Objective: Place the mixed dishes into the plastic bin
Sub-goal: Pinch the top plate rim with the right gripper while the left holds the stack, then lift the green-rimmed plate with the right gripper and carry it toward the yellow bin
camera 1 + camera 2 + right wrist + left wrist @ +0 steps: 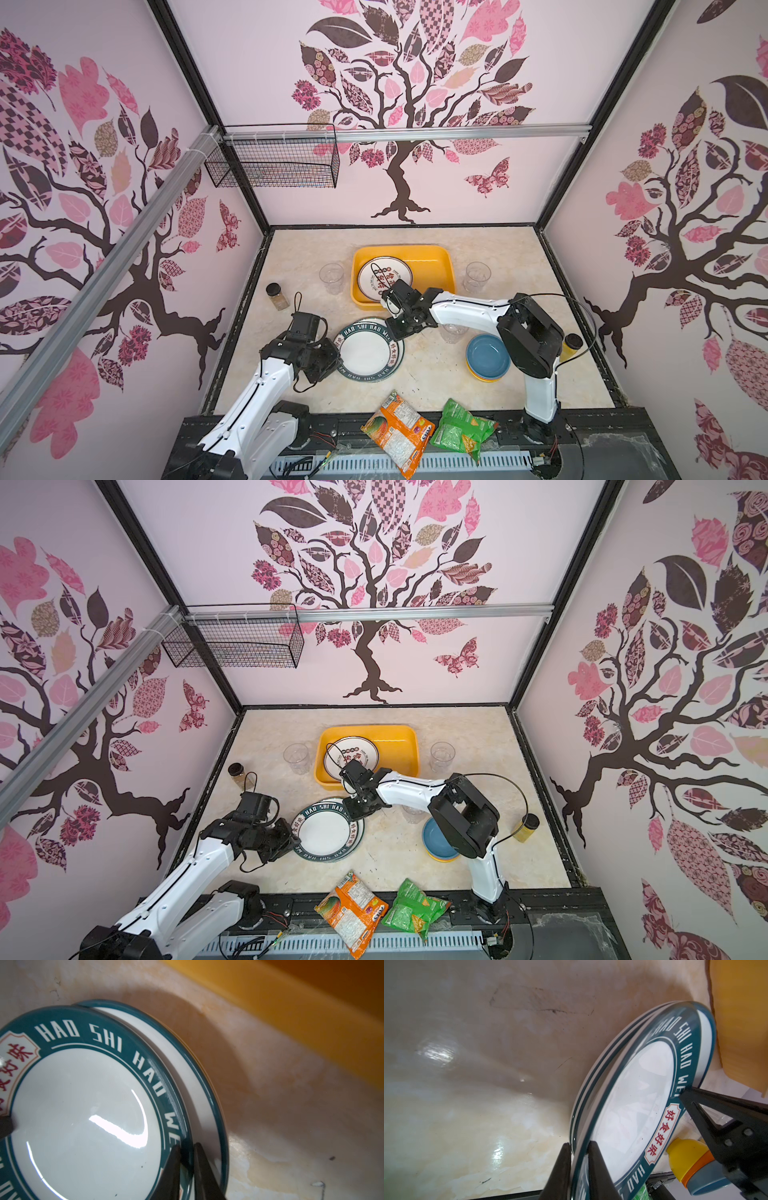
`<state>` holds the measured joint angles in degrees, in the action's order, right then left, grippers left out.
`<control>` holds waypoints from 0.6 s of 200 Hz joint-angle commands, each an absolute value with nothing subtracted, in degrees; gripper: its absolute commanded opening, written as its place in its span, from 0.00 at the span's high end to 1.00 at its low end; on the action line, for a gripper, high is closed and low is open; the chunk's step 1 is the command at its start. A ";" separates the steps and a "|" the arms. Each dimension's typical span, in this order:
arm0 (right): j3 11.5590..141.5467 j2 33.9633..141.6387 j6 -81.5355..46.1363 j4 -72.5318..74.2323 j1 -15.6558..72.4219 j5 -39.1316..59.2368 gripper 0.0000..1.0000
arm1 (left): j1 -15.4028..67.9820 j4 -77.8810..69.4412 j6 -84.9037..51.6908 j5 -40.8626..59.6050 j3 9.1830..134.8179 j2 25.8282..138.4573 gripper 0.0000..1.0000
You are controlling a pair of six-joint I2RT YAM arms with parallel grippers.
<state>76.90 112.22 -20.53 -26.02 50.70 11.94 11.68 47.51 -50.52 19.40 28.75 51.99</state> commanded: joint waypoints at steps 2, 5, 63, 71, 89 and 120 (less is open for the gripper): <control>78.17 114.18 -19.59 -27.51 52.66 15.50 0.84 | 12.00 47.15 -51.64 18.38 30.05 51.82 0.88; 78.19 114.10 -19.60 -27.51 52.69 15.47 0.84 | 11.99 47.14 -51.63 18.33 30.06 51.64 0.90; 77.91 110.98 -20.32 -27.20 52.57 12.64 0.79 | 11.94 47.72 -51.78 16.97 31.94 49.76 1.00; 77.89 110.29 -20.54 -27.07 52.56 12.12 0.78 | 11.82 47.50 -51.69 16.88 32.26 49.49 1.00; 77.71 108.74 -21.04 -26.81 52.47 10.59 0.78 | 11.62 46.82 -51.50 17.38 32.90 48.76 1.00; 77.06 105.34 -22.11 -25.25 51.78 9.15 0.76 | 11.13 45.40 -51.59 17.93 33.78 46.97 1.00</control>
<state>76.84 111.68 -21.10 -26.74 51.35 9.50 11.70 47.24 -51.00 19.07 31.27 48.16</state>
